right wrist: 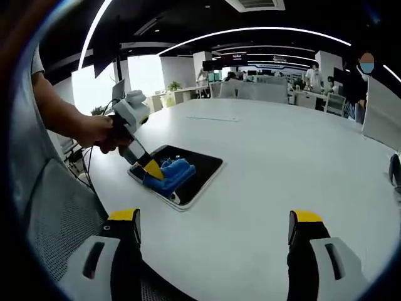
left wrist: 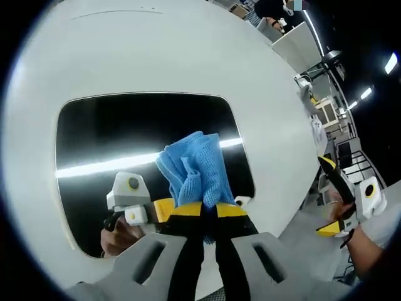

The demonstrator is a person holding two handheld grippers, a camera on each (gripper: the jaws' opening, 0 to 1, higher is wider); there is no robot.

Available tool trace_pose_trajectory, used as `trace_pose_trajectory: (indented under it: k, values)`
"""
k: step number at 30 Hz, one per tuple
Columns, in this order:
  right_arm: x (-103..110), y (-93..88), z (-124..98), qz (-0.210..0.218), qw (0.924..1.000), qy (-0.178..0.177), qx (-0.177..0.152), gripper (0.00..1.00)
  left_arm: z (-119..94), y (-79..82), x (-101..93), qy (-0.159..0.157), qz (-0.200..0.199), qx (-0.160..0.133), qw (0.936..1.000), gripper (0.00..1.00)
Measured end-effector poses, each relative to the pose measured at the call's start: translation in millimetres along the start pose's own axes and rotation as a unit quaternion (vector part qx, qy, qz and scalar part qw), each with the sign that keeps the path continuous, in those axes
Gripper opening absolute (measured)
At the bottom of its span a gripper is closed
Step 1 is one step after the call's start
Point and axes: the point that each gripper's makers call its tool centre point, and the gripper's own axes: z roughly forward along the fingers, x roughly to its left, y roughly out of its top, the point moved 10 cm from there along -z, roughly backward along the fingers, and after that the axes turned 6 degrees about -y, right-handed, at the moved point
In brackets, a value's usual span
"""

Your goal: Wipe the mirror surface with the cleaning cloth until all visible marks leave the cleaned area.

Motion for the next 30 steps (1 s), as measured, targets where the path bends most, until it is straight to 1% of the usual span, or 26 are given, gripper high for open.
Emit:
trace_pose_trajectory:
  k: [4, 8, 13, 24, 25, 27, 30]
  values:
    - [-0.3, -0.3, 0.3, 0.001, 1.0000, 0.000, -0.001, 0.97, 2.3, 1.4, -1.0, -0.002, 0.001, 0.002, 1.0000, 0.02]
    - [-0.3, -0.5, 0.1, 0.001, 1.0000, 0.001, 0.000, 0.97, 4.8, 2.8, -2.1, -0.007, -0.009, 0.003, 0.9999, 0.02]
    - [-0.2, -0.6, 0.1, 0.001, 1.0000, 0.002, 0.001, 0.96, 9.2, 3.4, -7.3, -0.009, -0.013, 0.003, 0.9999, 0.02]
    - [-1.8, -1.3, 0.3, 0.003, 1.0000, 0.000, 0.000, 0.96, 23.9, 2.8, -25.5, -0.017, 0.002, 0.014, 0.9998, 0.03]
    - [-1.8, -1.3, 0.3, 0.003, 1.0000, 0.000, 0.000, 0.96, 25.3, 2.7, -26.8, -0.019, 0.008, 0.016, 0.9997, 0.03]
    - [-1.6, -1.1, 0.4, 0.003, 1.0000, 0.000, 0.000, 0.96, 26.6, 2.6, -27.7, -0.021, 0.016, 0.016, 0.9995, 0.03]
    - [-1.1, -0.8, 0.1, 0.002, 1.0000, 0.000, 0.000, 0.95, 25.9, 2.8, -26.9, -0.020, 0.016, 0.017, 0.9995, 0.03]
